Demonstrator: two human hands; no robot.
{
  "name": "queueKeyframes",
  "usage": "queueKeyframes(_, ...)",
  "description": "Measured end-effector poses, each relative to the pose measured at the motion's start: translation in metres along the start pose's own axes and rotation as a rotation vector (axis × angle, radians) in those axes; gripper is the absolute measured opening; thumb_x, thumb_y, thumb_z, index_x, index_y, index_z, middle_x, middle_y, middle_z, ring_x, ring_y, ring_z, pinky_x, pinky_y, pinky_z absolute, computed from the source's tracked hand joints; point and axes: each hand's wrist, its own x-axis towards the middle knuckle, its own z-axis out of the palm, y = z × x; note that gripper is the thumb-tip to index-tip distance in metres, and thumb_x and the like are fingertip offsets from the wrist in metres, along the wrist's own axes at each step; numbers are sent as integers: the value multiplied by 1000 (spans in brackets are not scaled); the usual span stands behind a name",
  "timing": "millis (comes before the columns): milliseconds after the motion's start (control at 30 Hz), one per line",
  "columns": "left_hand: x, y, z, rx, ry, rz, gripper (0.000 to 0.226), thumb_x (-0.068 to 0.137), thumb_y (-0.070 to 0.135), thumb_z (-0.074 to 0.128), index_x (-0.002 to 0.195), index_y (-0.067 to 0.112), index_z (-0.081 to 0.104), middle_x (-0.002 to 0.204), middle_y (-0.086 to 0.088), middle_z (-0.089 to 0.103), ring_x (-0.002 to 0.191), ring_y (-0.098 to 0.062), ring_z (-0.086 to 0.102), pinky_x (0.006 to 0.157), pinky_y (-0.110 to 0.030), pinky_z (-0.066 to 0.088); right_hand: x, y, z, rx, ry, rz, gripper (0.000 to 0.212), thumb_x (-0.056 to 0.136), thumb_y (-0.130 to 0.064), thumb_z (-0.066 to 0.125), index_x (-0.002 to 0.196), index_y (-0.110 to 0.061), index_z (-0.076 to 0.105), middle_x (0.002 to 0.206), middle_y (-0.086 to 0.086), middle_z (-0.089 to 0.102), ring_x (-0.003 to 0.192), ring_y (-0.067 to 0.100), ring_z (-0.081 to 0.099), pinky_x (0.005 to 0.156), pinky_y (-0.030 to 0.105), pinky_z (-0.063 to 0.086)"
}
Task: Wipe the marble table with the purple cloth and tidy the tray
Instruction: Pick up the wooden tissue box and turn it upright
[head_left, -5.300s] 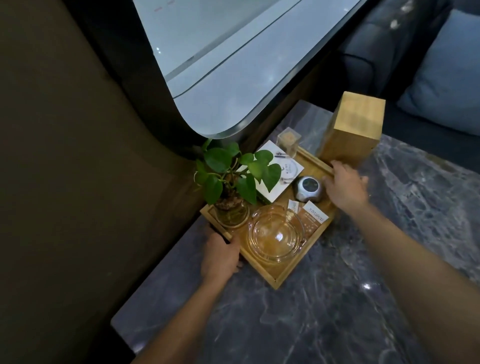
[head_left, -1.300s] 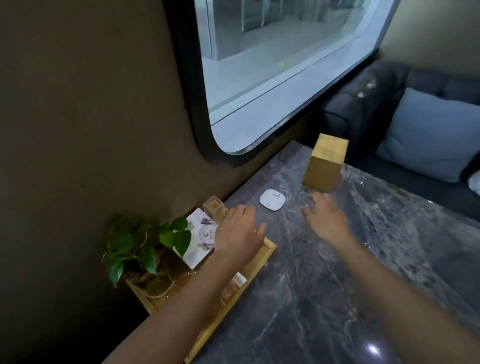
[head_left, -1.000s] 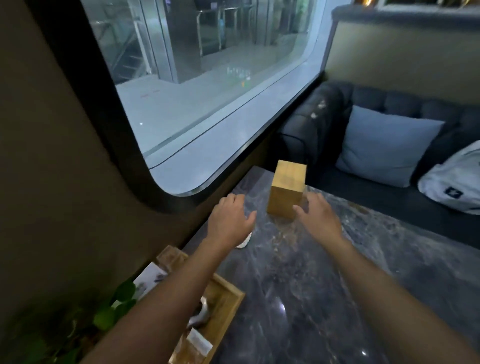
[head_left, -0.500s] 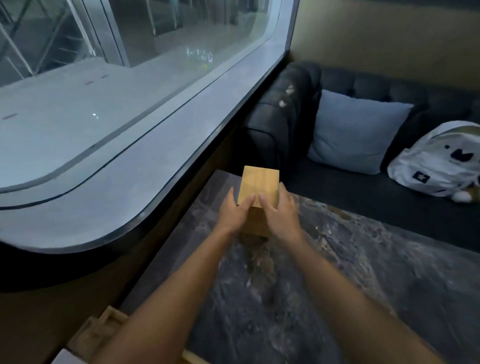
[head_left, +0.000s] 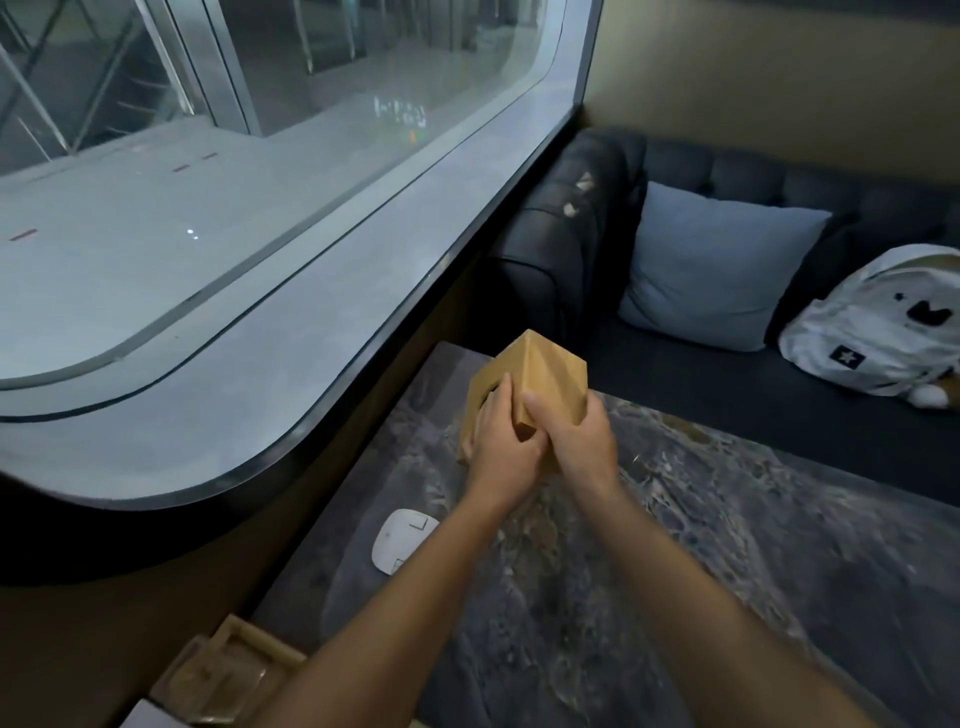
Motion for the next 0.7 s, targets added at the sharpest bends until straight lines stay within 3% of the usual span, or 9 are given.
queueKeyframes(167, -28, 13, -8, 151, 29, 74, 71, 86, 27, 58, 146, 22, 21, 151, 0, 34, 142, -16, 24, 118, -44, 9, -12, -3, -8, 19, -83, 77, 116, 49, -60, 77, 143, -18, 24, 141, 9, 42, 126, 29, 44, 103, 49, 42)
queueKeyframes(300, -46, 18, -16, 155, -24, 66, 72, 85, 33, 59, 146, 24, 21, 153, 0, 31, 141, -17, 23, 117, -42, 13, -24, 3, -18, 107, -112, 100, 97, 67, -40, 77, 144, -17, 23, 138, 8, 43, 121, 27, 47, 96, 44, 47)
queueKeyframes(400, -57, 14, -28, 115, -125, 80, 74, 76, 51, 59, 142, 34, 30, 149, 2, 36, 137, -19, 29, 114, -49, 26, -40, 10, -23, 235, -144, 146, 81, 74, -36, 72, 140, -18, 29, 128, 9, 50, 109, 26, 55, 85, 42, 53)
queueKeyframes(500, -66, 7, -43, -63, -27, 95, 56, 71, 56, 56, 124, 42, 47, 134, 8, 50, 125, -14, 44, 106, -49, 39, -54, 22, -22, 339, -177, 217, 76, 75, -38, 69, 138, -19, 31, 123, 10, 53, 104, 28, 57, 83, 44, 54)
queueKeyframes(600, -68, -3, -56, -83, 217, -94, 53, 82, 42, 58, 131, 31, 41, 140, -1, 44, 128, -20, 42, 105, -50, 39, -67, 35, -15, 461, -208, 306, 74, 73, -43, 67, 135, -22, 33, 120, 12, 54, 104, 30, 56, 78, 45, 54)
queueKeyframes(700, -63, -19, -69, -1, 246, -359, 63, 88, 37, 55, 141, 14, 30, 146, -11, 38, 133, -28, 37, 108, -49, 35, -77, 48, -4, 579, -222, 377, 73, 71, -47, 66, 132, -24, 36, 120, 14, 56, 105, 30, 57, 76, 45, 55)
